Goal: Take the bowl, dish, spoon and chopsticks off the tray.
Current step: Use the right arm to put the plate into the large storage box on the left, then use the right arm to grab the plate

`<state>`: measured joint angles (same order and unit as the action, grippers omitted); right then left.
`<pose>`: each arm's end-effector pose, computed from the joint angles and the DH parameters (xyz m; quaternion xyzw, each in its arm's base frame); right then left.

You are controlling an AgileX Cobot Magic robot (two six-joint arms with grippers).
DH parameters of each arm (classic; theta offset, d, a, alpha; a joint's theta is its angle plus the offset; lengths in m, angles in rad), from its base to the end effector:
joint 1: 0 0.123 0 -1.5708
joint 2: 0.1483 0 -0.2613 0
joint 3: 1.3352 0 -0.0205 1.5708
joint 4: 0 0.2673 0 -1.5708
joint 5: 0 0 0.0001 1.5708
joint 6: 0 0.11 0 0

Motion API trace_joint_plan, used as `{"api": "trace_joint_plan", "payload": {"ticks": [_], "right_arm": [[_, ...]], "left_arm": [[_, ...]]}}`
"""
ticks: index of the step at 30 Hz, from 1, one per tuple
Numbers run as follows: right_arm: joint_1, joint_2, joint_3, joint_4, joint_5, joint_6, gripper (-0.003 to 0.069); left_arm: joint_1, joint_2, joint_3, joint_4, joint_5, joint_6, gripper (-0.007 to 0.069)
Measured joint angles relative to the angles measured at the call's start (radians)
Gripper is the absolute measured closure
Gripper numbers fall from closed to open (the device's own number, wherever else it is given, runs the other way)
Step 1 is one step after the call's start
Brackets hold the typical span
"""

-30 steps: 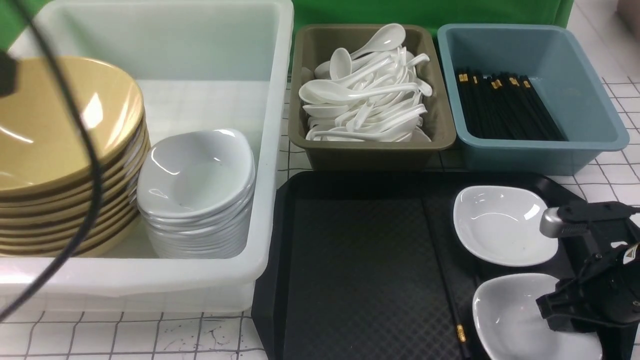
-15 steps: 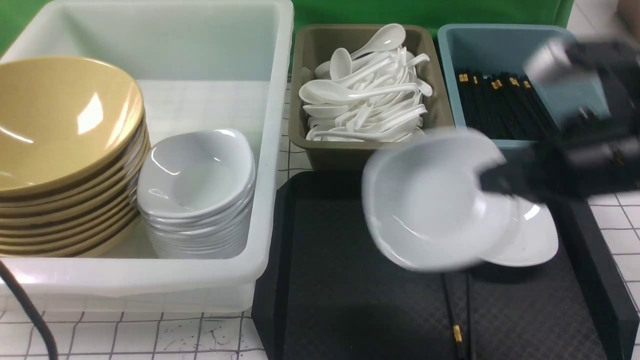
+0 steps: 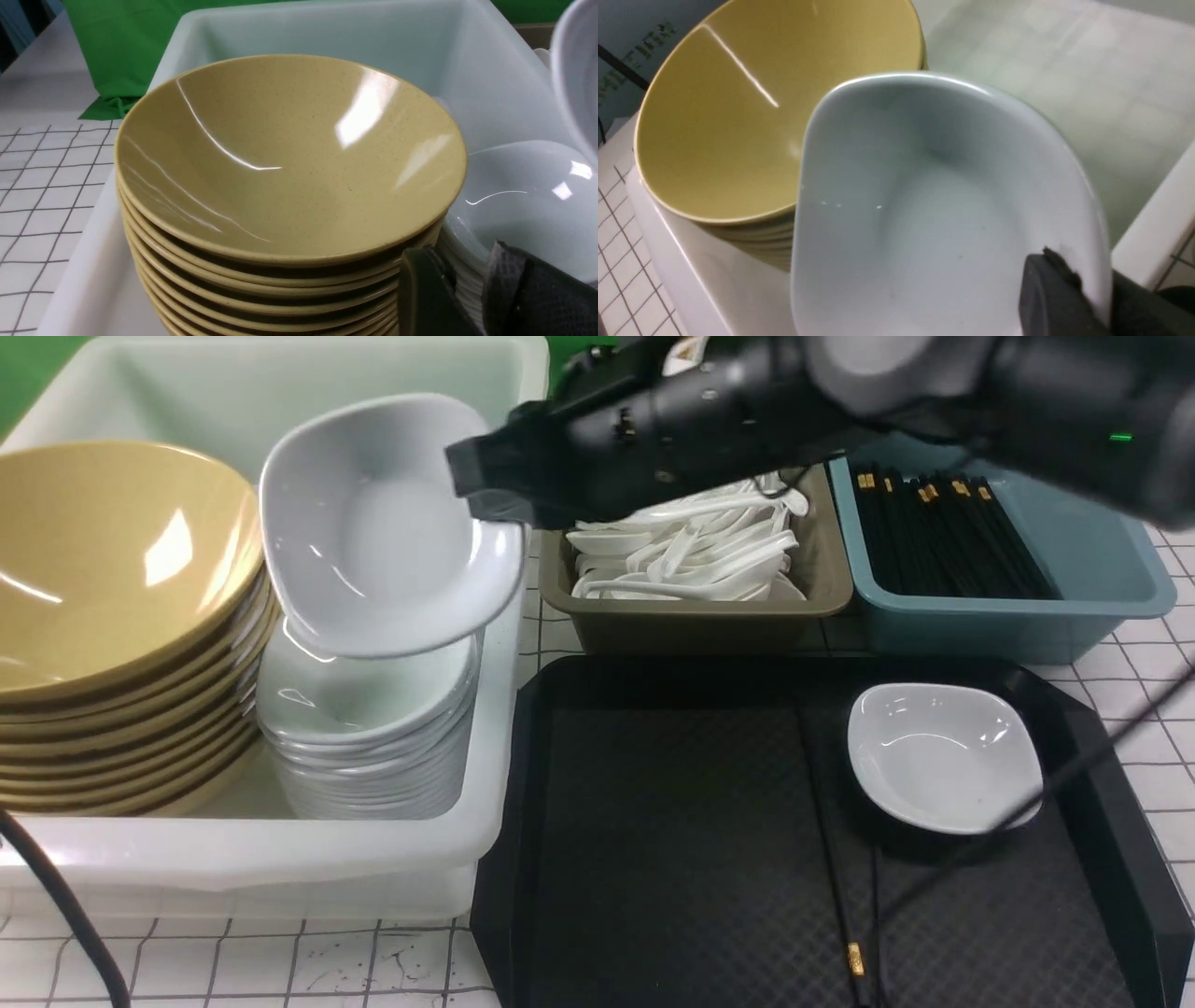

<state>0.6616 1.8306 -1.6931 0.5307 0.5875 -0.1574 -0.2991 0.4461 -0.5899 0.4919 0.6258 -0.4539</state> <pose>0.3443 0.3073 0.3127 -0.2243 0.8422 0.3291 0.3635 0.1416 -0.0118 0.3156 0.0224 0.8112 0.0143 0.5842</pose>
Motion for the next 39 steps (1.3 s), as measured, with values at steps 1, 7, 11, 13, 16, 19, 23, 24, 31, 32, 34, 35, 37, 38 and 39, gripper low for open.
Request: {"api": "trace_joint_plan", "payload": {"ticks": [1,7,11,13,16,19,23,24,31,32,34,35,37,38,39], "right_arm": [[0.0,0.017,-0.013,-0.001,0.006,0.004,0.0591],[0.0,0.094,-0.038,-0.003,0.019,0.008,0.0591],[0.0,0.127,-0.038,-0.002,0.016,0.023,0.0591],[0.001,0.138,-0.04,0.006,0.008,0.026,0.0589],[0.003,0.141,-0.04,0.008,0.005,0.026,0.0571],[0.006,0.141,-0.04,0.007,0.008,0.026,0.0515],[0.008,0.141,-0.047,0.007,0.022,0.024,0.0384],[0.008,0.138,-0.047,0.007,0.027,0.024,0.0349],[-0.048,-0.001,-0.047,-0.053,0.213,-0.025,0.0222],[-0.053,-0.001,-0.047,-0.053,0.213,-0.025,0.0221],[-0.117,-0.103,-0.011,-0.124,0.294,-0.028,0.0216],[-0.154,-0.141,0.019,-0.141,0.31,-0.029,0.0215],[-0.269,-0.274,0.209,-0.162,0.329,-0.03,0.0214],[-0.307,-0.302,0.246,-0.162,0.321,-0.028,0.0214],[-0.365,-0.356,0.384,-0.169,0.299,-0.022,0.0214]], "left_arm": [[0.0,0.0,0.0,-0.004,0.0,0.0,0.0484],[0.0,0.0,0.0,-0.013,0.008,-0.001,0.0484],[0.0,0.0,0.0,-0.016,0.009,0.0,0.0484],[0.0,0.0,0.0,-0.016,0.008,0.0,0.0484],[0.0,0.0,0.0,-0.016,0.007,0.0,0.0484],[0.0,0.0,0.0,-0.016,0.006,0.0,0.0484],[0.0,0.0,0.0,-0.016,0.004,0.0,0.0484],[0.0,0.0,0.0,-0.016,0.004,0.0,0.0485],[0.0,0.0,0.0,-0.015,0.004,0.0,0.0485],[0.0,0.0,0.0,-0.015,0.004,0.0,0.0485],[0.0,0.0,0.0,-0.001,0.004,0.0,0.0485],[0.0,0.0,0.002,0.006,0.0,0.0,0.0485],[0.0,0.0,0.018,0.027,-0.011,0.0,0.0486],[0.0,0.0,0.027,0.031,-0.017,0.0,0.0486],[0.0,0.0,0.036,0.032,-0.022,0.0,0.0486]]}}
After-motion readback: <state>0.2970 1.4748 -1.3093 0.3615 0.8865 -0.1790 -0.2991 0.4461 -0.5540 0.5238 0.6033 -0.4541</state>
